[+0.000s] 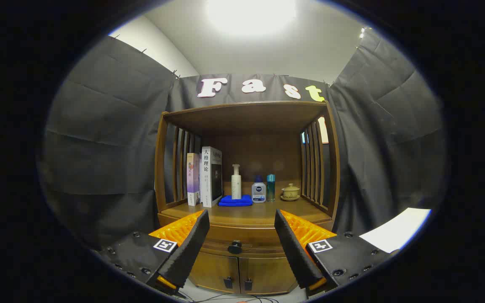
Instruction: Pull open the drawer, take out the items inside it, and place them on the countertop above the cabinet.
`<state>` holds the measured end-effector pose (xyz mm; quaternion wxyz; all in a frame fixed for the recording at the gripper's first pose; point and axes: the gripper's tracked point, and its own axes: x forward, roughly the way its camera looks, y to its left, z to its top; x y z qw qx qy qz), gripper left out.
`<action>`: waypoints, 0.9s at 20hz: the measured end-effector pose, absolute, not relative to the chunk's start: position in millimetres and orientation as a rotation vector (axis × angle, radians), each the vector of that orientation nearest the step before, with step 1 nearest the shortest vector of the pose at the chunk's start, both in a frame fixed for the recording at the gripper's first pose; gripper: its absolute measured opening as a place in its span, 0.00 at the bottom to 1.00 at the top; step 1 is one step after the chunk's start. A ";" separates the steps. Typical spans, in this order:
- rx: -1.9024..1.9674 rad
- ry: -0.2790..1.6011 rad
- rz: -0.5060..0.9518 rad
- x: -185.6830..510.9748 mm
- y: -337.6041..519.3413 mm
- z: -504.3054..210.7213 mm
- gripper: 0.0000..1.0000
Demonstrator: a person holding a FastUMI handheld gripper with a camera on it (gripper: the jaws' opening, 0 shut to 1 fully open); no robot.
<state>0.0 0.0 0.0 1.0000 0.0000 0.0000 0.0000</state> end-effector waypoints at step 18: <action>-0.016 -0.027 -0.016 3.7 -8.9 11.3 0.98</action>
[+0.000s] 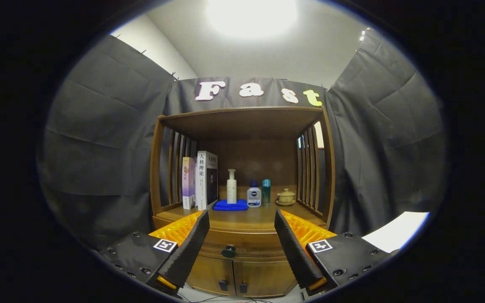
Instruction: Pull open the drawer, take out the items inside it, and place them on the countertop above the cabinet.
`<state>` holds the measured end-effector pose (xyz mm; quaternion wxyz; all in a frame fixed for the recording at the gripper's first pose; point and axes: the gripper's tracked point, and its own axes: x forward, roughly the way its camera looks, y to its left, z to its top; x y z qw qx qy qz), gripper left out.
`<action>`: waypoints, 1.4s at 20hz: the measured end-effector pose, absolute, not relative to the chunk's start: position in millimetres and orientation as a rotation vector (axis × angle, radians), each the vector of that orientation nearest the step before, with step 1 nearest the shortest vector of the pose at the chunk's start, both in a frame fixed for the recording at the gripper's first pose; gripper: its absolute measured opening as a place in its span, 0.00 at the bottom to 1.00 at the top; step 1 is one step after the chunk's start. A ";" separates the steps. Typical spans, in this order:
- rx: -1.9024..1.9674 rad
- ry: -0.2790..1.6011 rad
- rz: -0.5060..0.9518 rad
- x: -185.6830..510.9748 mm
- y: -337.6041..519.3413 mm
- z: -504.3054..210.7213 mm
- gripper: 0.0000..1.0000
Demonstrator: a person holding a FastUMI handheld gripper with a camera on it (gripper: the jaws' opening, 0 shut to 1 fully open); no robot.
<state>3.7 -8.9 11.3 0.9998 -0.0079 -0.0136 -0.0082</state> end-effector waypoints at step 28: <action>0.031 0.300 0.008 137.1 11.4 -149.7 0.98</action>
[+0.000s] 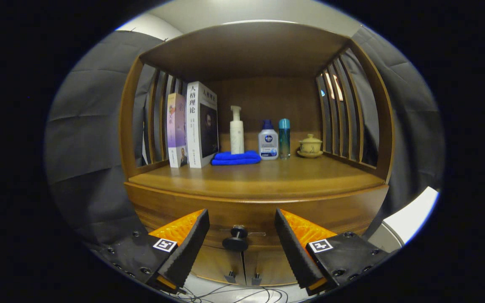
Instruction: Pull open the drawer, take out the items inside it, and place them on the countertop above the cabinet.
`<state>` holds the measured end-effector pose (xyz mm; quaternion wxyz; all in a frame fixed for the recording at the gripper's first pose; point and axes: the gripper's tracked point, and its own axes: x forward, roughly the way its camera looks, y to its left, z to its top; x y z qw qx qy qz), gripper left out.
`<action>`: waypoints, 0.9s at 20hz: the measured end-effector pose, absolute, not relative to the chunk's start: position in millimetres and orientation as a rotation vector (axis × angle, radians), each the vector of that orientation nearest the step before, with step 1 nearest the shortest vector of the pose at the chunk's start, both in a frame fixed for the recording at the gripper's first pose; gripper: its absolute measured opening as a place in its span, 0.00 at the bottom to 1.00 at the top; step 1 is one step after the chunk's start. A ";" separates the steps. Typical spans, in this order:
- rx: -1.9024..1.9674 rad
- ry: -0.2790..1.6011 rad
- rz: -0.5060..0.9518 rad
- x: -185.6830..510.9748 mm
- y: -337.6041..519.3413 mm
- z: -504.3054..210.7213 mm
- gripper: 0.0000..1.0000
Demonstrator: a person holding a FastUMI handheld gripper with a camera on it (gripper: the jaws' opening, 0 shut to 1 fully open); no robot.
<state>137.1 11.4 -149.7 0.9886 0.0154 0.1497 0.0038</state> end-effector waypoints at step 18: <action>-0.018 0.439 -0.019 149.8 24.7 -213.6 0.26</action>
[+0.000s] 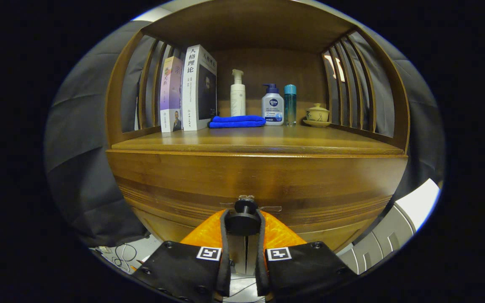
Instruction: Pull open the drawer, take out the items inside it, and place them on the countertop above the cabinet.
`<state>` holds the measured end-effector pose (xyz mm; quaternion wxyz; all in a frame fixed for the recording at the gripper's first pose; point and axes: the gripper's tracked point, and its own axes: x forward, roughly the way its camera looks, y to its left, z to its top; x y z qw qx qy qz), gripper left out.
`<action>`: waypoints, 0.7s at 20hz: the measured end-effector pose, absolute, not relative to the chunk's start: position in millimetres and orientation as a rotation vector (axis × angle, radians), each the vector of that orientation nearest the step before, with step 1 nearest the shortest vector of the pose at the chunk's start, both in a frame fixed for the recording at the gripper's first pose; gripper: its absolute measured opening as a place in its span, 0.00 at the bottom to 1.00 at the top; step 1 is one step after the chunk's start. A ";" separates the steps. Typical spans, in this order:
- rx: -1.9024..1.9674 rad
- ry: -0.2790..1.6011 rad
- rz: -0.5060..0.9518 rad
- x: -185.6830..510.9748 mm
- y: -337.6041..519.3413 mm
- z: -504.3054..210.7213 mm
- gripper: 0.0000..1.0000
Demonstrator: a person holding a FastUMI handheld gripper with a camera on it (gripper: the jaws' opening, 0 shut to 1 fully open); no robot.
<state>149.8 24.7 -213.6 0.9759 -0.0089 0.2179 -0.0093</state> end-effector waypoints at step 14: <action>-0.031 0.435 0.028 71.6 31.4 -205.0 0.25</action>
